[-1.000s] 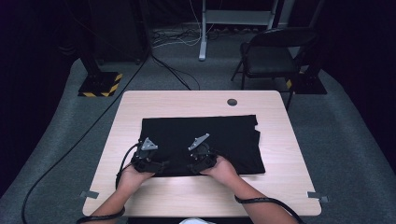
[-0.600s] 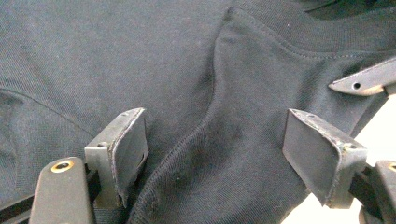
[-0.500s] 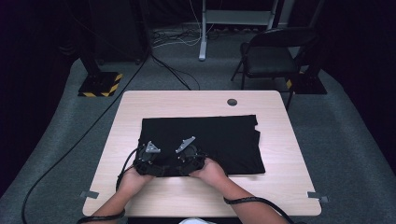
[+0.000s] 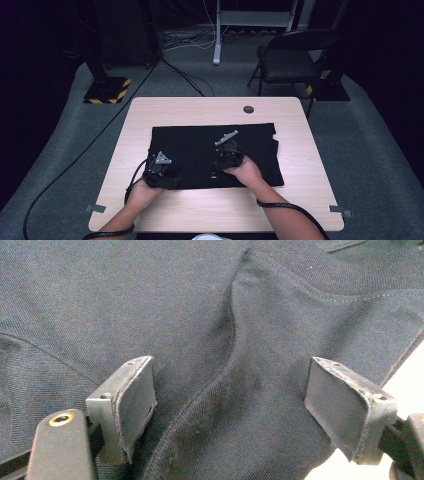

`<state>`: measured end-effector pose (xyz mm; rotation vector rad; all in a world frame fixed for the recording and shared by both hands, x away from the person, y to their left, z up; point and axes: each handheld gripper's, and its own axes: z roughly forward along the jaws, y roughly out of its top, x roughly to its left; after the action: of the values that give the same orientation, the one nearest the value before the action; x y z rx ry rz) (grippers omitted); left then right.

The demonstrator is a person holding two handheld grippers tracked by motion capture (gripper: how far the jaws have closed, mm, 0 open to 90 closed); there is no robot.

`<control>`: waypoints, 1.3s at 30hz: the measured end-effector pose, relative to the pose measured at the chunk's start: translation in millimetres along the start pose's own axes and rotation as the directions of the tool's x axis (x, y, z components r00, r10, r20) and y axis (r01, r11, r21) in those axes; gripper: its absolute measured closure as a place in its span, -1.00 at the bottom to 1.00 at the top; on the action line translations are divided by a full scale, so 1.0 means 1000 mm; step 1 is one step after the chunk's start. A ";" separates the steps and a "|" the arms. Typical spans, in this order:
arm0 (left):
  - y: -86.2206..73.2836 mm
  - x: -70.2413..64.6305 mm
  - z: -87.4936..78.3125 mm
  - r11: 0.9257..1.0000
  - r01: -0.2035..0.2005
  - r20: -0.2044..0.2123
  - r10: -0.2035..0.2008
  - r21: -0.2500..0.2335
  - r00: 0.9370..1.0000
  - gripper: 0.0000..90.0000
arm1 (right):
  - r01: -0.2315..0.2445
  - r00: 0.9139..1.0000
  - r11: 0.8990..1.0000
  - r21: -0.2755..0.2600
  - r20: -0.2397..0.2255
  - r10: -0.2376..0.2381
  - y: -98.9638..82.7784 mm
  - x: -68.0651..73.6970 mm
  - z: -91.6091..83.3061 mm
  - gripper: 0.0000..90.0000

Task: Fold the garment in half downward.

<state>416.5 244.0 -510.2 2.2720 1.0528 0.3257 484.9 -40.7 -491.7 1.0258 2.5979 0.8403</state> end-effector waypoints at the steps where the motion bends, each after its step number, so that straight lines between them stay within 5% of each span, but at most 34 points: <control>1: 0.000 0.000 0.000 1.000 0.004 -0.001 -0.004 -0.004 1.000 -0.55 | -0.018 1.000 1.000 0.002 0.005 0.018 -0.004 -0.005 0.000 -0.46; 4: 0.000 -0.001 0.001 1.000 0.005 -0.004 -0.005 -0.008 1.000 -0.57 | -0.057 0.998 0.998 0.015 0.008 0.056 -0.015 -0.014 0.006 -0.47; 11: -0.001 -0.001 0.001 1.000 0.005 -0.004 -0.005 -0.017 1.000 -0.57 | -0.057 0.998 0.997 -0.051 0.014 0.058 -0.021 -0.014 0.005 -0.44; 15: -0.002 -0.001 0.001 1.000 0.005 -0.003 -0.005 -0.022 1.000 -0.57 | -0.075 0.996 0.994 -0.077 0.042 0.078 -0.020 -0.025 -0.002 -0.43; 20: -0.002 0.000 0.001 1.000 0.004 -0.001 -0.005 -0.025 1.000 -0.58 | -0.121 0.987 0.990 -0.079 0.093 0.128 -0.024 -0.049 -0.013 -0.44; 28: -0.002 0.000 0.002 1.000 0.002 0.002 -0.002 -0.028 1.000 -0.59 | -0.221 0.960 0.974 -0.049 0.165 0.226 -0.047 -0.084 -0.019 -0.47; 34: -0.002 0.001 0.002 1.000 -0.001 0.001 0.001 -0.031 1.000 -0.61 | -0.213 0.963 0.976 -0.049 0.159 0.218 -0.049 -0.087 -0.023 -0.46; 39: -0.001 0.001 0.002 1.000 0.004 0.008 -0.004 -0.023 1.000 -0.61 | -0.194 0.968 0.978 -0.072 0.146 0.203 -0.051 -0.087 -0.045 -0.47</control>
<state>418.0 244.5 -512.3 2.2485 1.0435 0.3250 502.7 -149.9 -485.2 1.2963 2.3589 0.8384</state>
